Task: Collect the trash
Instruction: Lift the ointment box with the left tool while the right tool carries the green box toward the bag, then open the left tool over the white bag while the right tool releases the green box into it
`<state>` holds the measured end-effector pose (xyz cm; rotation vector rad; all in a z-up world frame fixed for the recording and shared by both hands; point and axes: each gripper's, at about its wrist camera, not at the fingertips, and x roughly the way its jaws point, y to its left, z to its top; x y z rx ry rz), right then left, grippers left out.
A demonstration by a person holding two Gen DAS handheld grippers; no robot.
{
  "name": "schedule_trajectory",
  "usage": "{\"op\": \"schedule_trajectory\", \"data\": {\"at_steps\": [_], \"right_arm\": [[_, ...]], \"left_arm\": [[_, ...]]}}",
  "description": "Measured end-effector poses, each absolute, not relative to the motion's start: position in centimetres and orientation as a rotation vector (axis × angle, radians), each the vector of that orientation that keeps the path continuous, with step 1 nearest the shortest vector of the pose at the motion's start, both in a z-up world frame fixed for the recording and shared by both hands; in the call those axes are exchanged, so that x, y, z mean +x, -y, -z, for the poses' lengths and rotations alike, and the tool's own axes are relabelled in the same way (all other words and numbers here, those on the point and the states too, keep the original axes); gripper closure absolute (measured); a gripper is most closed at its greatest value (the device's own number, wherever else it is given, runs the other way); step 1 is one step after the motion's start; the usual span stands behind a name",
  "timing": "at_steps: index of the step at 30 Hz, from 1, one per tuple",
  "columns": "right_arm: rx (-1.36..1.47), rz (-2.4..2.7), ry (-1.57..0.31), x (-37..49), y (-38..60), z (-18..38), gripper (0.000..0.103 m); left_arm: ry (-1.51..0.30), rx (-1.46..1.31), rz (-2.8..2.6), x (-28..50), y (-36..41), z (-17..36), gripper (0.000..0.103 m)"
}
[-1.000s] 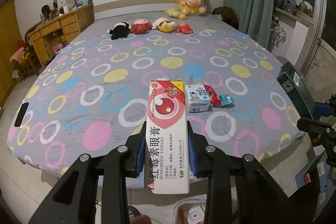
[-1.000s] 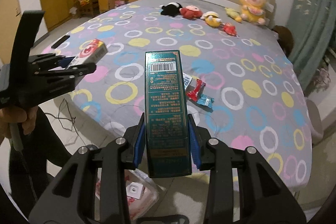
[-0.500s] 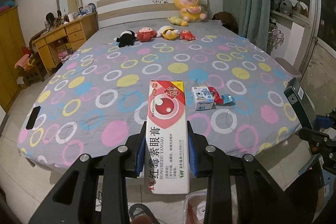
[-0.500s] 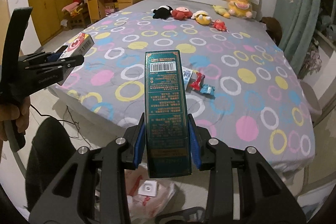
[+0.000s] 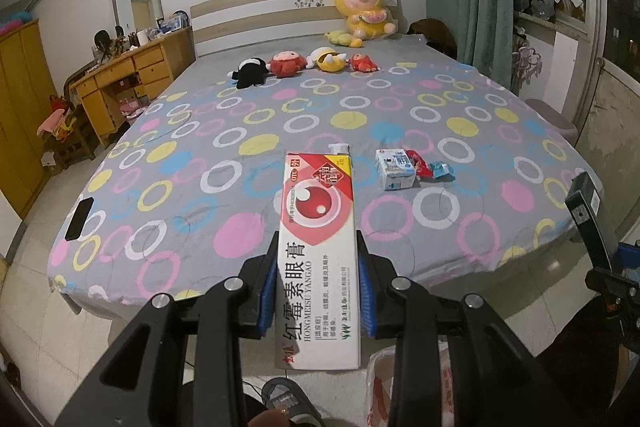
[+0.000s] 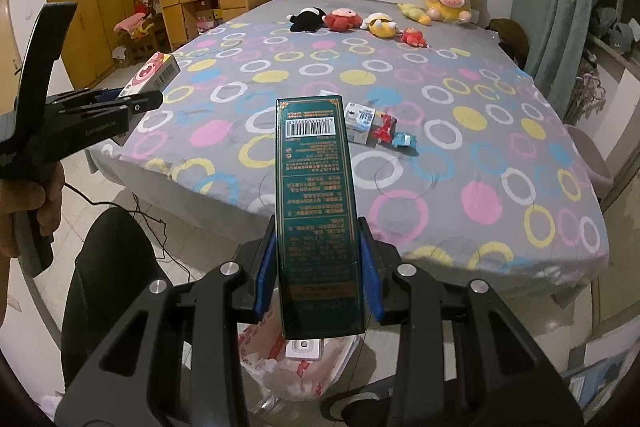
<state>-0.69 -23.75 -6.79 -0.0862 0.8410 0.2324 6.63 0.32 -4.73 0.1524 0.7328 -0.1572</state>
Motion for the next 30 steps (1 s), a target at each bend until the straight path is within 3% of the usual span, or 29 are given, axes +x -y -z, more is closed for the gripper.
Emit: {"op": "schedule_trajectory", "data": {"at_steps": [17, 30], "right_arm": [[-0.057, -0.202, -0.916, -4.7, 22.8, 12.1, 0.067], [-0.063, -0.203, -1.109, -2.7, 23.5, 22.3, 0.067]], "left_arm": [[-0.783, 0.241, 0.227, 2.8, -0.4, 7.1, 0.070], [-1.007, 0.278, 0.394, 3.1, 3.5, 17.8, 0.070]]}}
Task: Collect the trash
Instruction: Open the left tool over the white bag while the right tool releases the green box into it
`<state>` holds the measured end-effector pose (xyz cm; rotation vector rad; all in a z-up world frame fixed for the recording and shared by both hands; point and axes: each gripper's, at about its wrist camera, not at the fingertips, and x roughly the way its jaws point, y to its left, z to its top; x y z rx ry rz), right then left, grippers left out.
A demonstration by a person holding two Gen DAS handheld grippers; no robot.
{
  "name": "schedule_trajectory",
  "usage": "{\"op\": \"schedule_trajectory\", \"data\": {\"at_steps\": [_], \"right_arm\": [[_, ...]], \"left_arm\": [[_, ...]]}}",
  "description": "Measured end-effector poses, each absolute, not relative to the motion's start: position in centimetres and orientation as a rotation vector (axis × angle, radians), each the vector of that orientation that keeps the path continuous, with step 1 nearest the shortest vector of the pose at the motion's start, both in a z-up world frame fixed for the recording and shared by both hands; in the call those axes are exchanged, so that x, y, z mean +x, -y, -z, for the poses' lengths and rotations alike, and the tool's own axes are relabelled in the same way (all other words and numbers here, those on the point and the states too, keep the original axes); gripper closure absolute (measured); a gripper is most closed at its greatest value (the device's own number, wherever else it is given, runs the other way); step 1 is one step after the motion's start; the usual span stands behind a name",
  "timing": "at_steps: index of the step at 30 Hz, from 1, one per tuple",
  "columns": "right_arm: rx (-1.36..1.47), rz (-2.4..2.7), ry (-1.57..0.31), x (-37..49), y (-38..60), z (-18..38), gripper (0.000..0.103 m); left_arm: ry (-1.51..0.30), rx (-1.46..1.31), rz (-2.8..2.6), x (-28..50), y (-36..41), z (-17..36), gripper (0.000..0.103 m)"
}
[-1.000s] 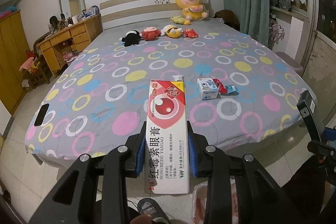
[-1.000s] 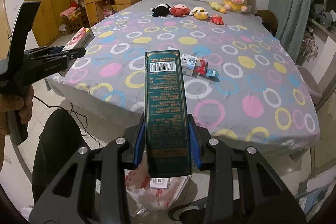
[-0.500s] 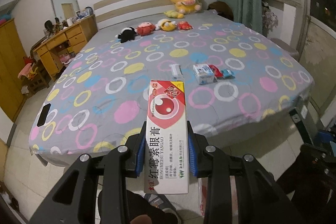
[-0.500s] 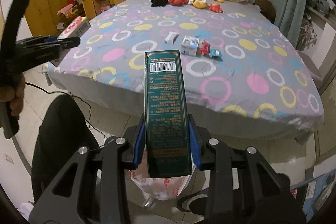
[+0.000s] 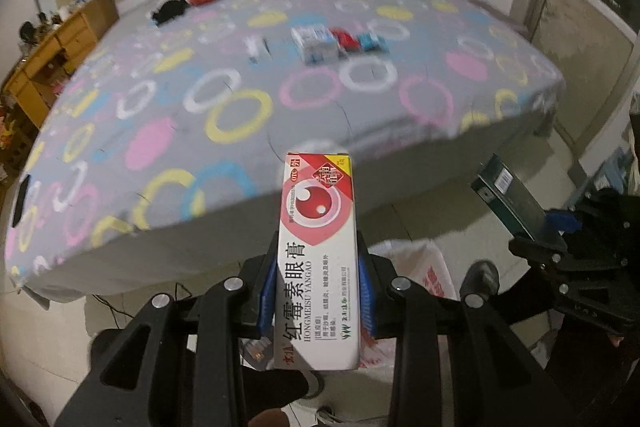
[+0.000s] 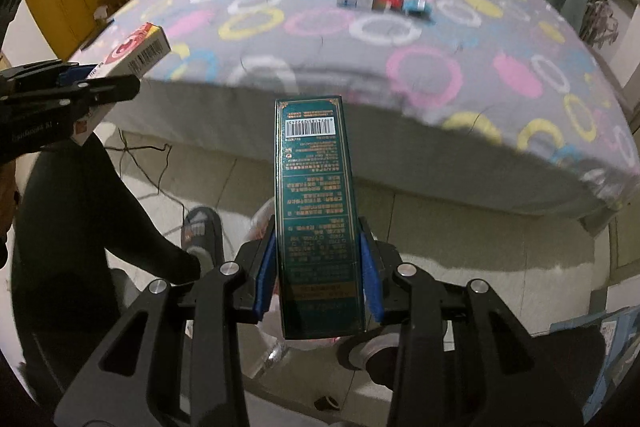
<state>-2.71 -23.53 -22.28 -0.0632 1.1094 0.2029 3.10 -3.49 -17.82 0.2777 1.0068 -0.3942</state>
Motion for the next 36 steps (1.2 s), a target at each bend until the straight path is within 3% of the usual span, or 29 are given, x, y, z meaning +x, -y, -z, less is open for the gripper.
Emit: {"op": "schedule_trajectory", "data": {"at_steps": [19, 36], "right_arm": [[-0.079, -0.265, -1.370, 0.0, 23.3, 36.3, 0.067], [-0.072, -0.251, -1.487, 1.6, 23.5, 41.0, 0.065]], "left_arm": [[-1.263, 0.442, 0.568, 4.5, 9.6, 33.9, 0.070], [-1.363, 0.559, 0.622, 4.0, 11.3, 39.5, 0.070]]}}
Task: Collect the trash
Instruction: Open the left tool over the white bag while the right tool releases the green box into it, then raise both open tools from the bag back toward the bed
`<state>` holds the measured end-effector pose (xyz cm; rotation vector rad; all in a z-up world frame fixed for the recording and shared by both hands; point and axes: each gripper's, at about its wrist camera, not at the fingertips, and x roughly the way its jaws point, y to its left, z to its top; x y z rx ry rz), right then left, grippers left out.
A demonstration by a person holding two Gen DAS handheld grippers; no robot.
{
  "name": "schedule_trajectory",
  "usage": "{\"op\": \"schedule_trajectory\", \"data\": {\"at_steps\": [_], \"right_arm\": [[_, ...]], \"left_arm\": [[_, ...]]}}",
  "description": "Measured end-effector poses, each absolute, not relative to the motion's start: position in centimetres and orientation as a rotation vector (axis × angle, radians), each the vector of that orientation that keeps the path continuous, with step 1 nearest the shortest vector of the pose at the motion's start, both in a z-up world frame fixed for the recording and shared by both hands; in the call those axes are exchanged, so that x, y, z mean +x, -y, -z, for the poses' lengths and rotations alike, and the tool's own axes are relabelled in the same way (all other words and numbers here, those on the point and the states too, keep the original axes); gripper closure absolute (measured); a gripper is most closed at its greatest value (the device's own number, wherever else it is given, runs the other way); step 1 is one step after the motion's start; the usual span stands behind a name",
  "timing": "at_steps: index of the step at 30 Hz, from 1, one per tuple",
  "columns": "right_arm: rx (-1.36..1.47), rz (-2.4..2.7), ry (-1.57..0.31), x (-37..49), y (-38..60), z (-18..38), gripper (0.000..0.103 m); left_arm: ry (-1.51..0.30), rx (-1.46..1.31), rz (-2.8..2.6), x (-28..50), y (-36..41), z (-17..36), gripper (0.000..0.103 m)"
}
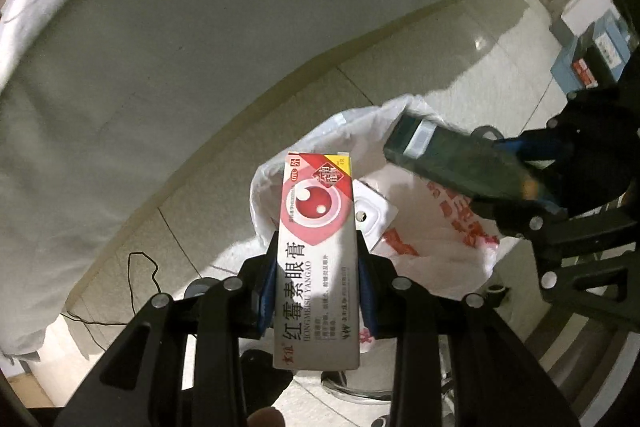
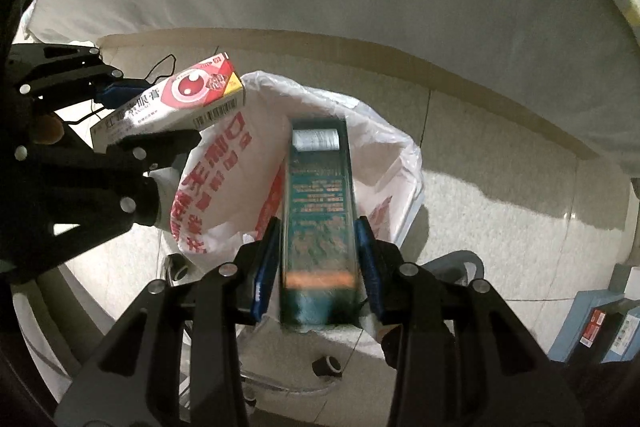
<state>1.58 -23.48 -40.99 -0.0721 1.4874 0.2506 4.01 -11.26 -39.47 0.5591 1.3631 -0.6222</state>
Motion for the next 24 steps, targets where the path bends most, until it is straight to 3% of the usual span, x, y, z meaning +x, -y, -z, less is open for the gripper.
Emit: {"op": "schedule_trajectory", "data": {"at_steps": [1, 2, 3, 4, 8, 24], "right_arm": [[-0.074, -0.250, -1.490, 1.2, 23.5, 41.0, 0.064], [-0.075, -0.247, -1.493, 1.2, 23.6, 41.1, 0.050], [-0.071, -0.242, -1.497, 1.2, 23.8, 41.1, 0.036], [-0.064, -0.238, -1.500, 1.2, 23.9, 41.1, 0.035], [-0.049, -0.227, -1.489, 1.1, 24.2, 40.5, 0.035], [-0.018, -0.218, -1.427, 0.6, 24.7, 38.3, 0.034]], "left_arm": [[-1.371, 0.560, 0.627, 4.0, 11.3, 39.6, 0.069], [-1.377, 0.561, 0.630, 3.9, 11.4, 39.7, 0.064], [-1.382, 0.565, 0.629, 3.9, 11.4, 39.7, 0.044], [-1.392, 0.570, 0.629, 3.8, 11.4, 39.8, 0.033], [-1.390, 0.574, 0.616, 4.1, 11.1, 39.8, 0.018], [-1.335, 0.530, 0.551, 4.8, 10.2, 38.3, 0.016]]}}
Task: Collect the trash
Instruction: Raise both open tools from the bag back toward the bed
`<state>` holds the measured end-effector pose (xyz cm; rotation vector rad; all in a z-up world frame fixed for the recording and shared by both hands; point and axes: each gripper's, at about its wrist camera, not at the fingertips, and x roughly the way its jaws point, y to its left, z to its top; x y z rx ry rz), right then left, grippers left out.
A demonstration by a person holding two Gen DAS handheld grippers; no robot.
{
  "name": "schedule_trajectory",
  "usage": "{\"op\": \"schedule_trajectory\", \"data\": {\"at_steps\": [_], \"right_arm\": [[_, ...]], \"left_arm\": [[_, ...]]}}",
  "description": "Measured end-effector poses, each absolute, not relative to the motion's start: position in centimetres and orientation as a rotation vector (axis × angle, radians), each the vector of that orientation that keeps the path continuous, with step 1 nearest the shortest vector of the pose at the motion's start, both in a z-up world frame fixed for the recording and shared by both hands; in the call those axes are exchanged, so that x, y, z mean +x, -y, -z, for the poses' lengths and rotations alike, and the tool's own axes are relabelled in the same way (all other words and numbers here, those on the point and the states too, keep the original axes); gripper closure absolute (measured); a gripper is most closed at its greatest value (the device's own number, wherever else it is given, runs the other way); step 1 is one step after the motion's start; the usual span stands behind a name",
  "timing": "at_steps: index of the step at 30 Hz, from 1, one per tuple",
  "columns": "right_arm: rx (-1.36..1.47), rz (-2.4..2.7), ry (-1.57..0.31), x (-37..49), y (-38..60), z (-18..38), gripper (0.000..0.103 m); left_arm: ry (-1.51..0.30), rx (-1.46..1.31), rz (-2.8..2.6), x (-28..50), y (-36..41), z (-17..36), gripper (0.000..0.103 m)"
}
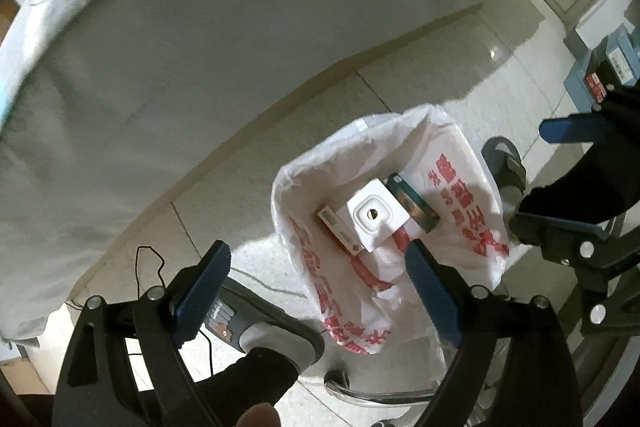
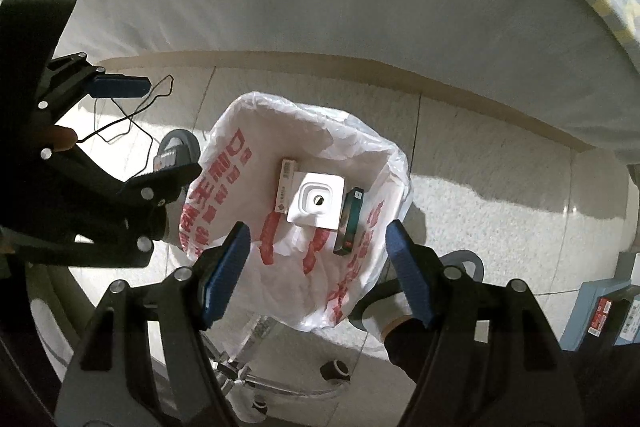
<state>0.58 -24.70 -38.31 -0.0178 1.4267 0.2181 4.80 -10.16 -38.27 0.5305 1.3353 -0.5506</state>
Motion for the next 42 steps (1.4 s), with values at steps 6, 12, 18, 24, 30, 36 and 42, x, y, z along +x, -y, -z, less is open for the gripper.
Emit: {"op": "schedule_trajectory", "data": {"at_steps": [6, 12, 18, 24, 30, 36, 42], "right_arm": [[-0.008, -0.208, -1.397, 0.4, 24.9, 37.1, 0.034], [-0.002, -0.200, -1.347, 0.4, 25.1, 35.1, 0.034], [-0.007, -0.195, -1.282, 0.1, 25.2, 32.2, 0.034], [-0.016, -0.197, -1.202, 0.0, 25.1, 28.6, 0.034], [-0.008, -0.191, -1.118, 0.5, 25.3, 24.7, 0.034], [0.011, -0.183, -1.050, 1.1, 25.9, 21.2, 0.030], [0.035, -0.167, -0.975, 2.0, 27.0, 17.7, 0.029]], "left_arm": [[-1.285, 0.508, 0.510, 5.2, 9.4, 36.8, 0.016], [-1.223, 0.461, 0.490, 5.8, 8.9, 34.7, 0.016], [-1.144, 0.397, 0.450, 6.5, 7.7, 32.1, 0.016], [-1.069, 0.356, 0.414, 7.0, 6.7, 29.6, 0.016], [-0.987, 0.284, 0.378, 7.8, 5.7, 26.2, 0.016], [-0.922, 0.224, 0.356, 8.6, 4.7, 22.3, 0.016], [-0.873, 0.157, 0.313, 9.7, 3.1, 18.9, 0.012]]}}
